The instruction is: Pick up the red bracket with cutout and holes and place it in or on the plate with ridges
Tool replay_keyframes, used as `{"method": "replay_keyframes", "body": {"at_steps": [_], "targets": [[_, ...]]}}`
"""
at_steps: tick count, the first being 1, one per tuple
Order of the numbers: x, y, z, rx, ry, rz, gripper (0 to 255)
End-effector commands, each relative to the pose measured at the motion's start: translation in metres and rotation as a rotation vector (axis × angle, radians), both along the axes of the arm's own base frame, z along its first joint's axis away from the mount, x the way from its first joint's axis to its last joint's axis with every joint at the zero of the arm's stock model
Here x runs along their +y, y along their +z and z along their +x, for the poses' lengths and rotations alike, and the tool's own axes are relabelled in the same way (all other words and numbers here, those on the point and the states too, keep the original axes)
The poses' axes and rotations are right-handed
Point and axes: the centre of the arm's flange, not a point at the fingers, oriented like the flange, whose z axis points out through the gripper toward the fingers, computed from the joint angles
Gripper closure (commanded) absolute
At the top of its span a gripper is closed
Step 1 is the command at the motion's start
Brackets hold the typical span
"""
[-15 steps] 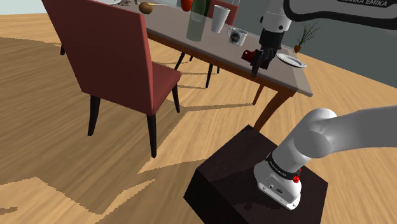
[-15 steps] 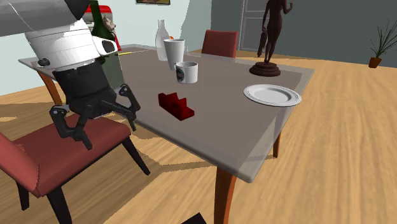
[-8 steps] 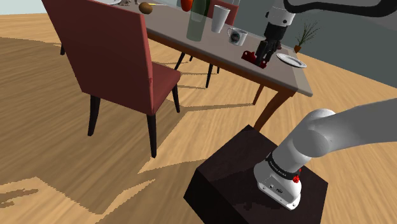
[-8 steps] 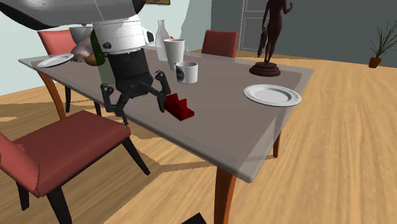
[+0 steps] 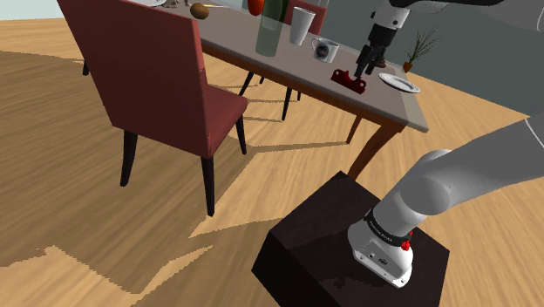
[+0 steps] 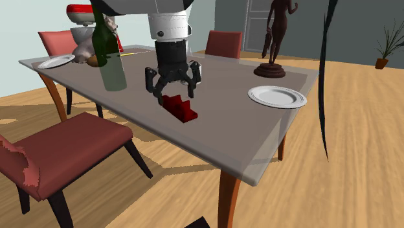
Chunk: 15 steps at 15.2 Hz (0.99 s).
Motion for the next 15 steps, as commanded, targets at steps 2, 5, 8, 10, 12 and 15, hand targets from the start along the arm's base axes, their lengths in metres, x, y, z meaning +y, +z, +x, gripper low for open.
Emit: {"method": "replay_keyframes", "body": {"at_steps": [2,5,8,10,12,15], "targets": [[-0.028,0.003,0.007,-0.012,0.002,0.015,0],[-0.028,-0.013,0.007,-0.012,0.002,0.015,0],[-0.028,-0.029,0.006,-0.012,0.002,0.015,0],[-0.028,-0.037,0.006,-0.012,0.002,0.015,0],[-0.028,-0.037,0.006,-0.012,0.002,0.015,0],[-0.028,-0.037,0.006,-0.012,0.002,0.015,0]]}}
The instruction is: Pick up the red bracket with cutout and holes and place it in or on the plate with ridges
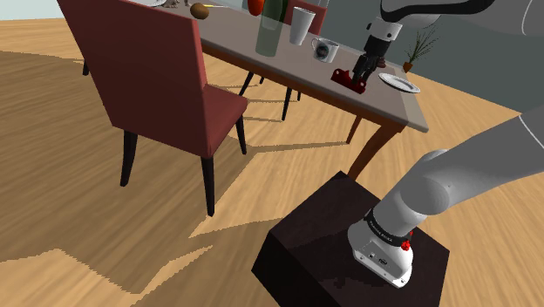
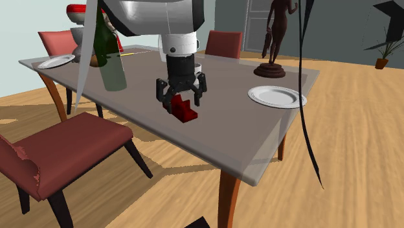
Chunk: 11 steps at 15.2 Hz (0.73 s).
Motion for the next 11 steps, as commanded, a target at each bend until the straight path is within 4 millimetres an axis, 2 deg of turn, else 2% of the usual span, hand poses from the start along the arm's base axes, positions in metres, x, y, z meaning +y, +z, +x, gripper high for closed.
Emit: {"method": "replay_keyframes", "body": {"at_steps": [1,2,3,11], "targets": [[0.0,-0.0001,-0.0001,0.0,0.0,0.0,0],[0.0,-0.0001,0.0,0.0,0.0,0.0,0],[0.0,-0.0001,0.0,0.0,0.0,0.0,255],[0.0,0.0003,0.0004,0.0,0.0,0.0,255]]}}
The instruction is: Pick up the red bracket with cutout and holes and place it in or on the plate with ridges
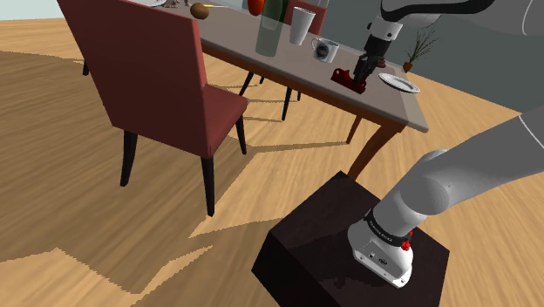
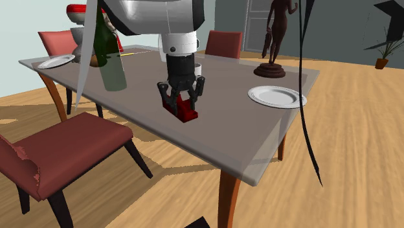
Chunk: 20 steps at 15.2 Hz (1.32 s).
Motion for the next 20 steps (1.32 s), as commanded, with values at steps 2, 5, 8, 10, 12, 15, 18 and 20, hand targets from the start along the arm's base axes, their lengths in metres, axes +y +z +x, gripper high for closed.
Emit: {"method": "replay_keyframes", "body": {"at_steps": [2,5,8,10,12,15,18,20], "targets": [[0.0,0.004,0.0,0.002,0.0,0.001,255],[0.0,0.02,0.0,0.002,0.0,0.001,255],[0.0,0.035,0.0,0.002,0.0,0.001,255],[0.0,0.046,0.0,0.002,0.0,0.001,255],[0.0,0.057,0.0,0.002,0.0,0.001,255],[0.0,0.072,0.0,0.002,0.0,0.001,255],[0.0,0.087,0.0,0.002,0.0,0.001,255],[-0.025,0.088,-0.008,0.002,0.0,0.001,255]]}}
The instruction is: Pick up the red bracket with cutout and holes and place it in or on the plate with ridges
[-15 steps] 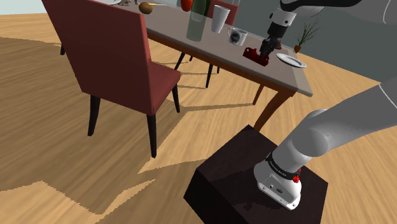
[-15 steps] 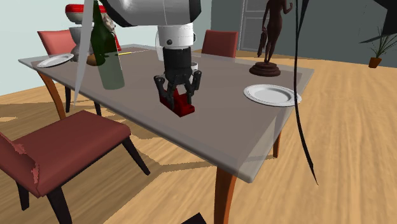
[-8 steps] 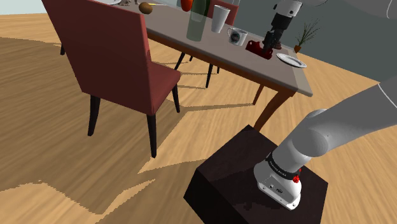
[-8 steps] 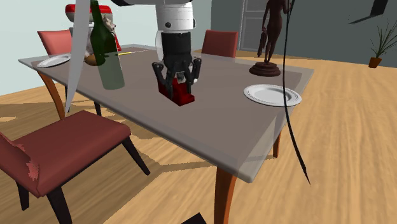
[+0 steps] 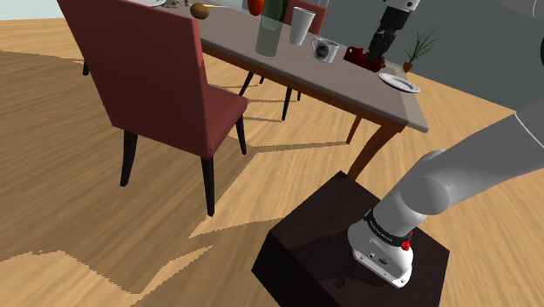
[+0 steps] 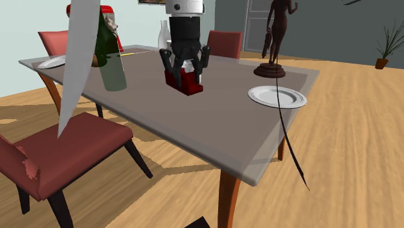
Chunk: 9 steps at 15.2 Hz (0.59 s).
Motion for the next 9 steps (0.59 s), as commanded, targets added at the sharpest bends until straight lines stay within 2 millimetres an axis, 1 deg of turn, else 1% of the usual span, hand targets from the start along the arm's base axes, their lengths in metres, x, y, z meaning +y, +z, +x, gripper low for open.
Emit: {"method": "replay_keyframes", "body": {"at_steps": [1,9], "targets": [[-0.022,0.001,-0.006,0.0,0.001,0.0,255],[-0.123,0.003,-0.037,0.0,0.001,0.0,255]]}}
